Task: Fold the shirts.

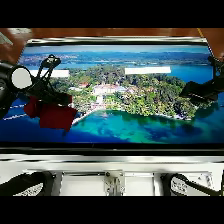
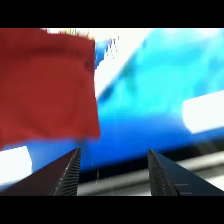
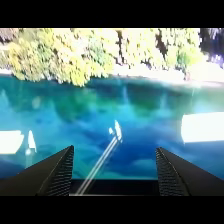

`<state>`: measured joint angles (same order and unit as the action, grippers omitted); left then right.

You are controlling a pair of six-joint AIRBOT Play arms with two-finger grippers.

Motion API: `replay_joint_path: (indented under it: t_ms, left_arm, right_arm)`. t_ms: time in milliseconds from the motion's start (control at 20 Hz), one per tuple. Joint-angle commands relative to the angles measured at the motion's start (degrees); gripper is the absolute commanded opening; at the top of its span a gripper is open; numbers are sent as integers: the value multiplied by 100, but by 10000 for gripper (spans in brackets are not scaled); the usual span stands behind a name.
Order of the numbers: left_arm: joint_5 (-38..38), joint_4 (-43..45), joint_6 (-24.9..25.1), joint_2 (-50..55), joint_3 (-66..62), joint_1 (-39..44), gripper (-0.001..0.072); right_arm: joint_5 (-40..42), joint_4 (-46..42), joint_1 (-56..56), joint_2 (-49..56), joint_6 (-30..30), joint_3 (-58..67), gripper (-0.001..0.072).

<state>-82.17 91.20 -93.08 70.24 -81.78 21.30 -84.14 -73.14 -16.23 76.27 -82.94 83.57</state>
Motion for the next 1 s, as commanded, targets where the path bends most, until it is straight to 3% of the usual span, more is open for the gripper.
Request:
replay_joint_path:
  t_ms: [0, 300, 350, 450, 500, 600, 800, 950]
  left_arm:
    - [1368, -284, -22, 68, 2, 4, 506]
    - [2092, -623, -17, 96, 2, 2, 506]
    - [2122, -378, -17, 109, 0, -15, 506]
    - [2087, 957, -22, 210, -44, -243, 506]
    - [1829, 1235, -22, 334, -146, -544, 512]
    - [1121, 1211, -136, 737, -415, -1416, 668]
    - [385, 748, -1025, 1561, -647, -3064, 716]
    - [525, -61, -1073, 2020, -647, -3720, 716]
  right_arm:
    - [361, 125, -2, 4, -2, -2, 638]
    - [396, 125, -2, 4, 2, -2, 638]
    - [424, 120, -2, 4, 2, -2, 638]
    - [584, 63, -2, 7, 22, -2, 637]
    - [658, 66, -2, 7, 48, -2, 637]
    - [649, 68, -2, 7, 74, -2, 637]
    - [535, 197, -2, 7, 109, -2, 637]
    - [334, 280, -2, 7, 138, -2, 637]
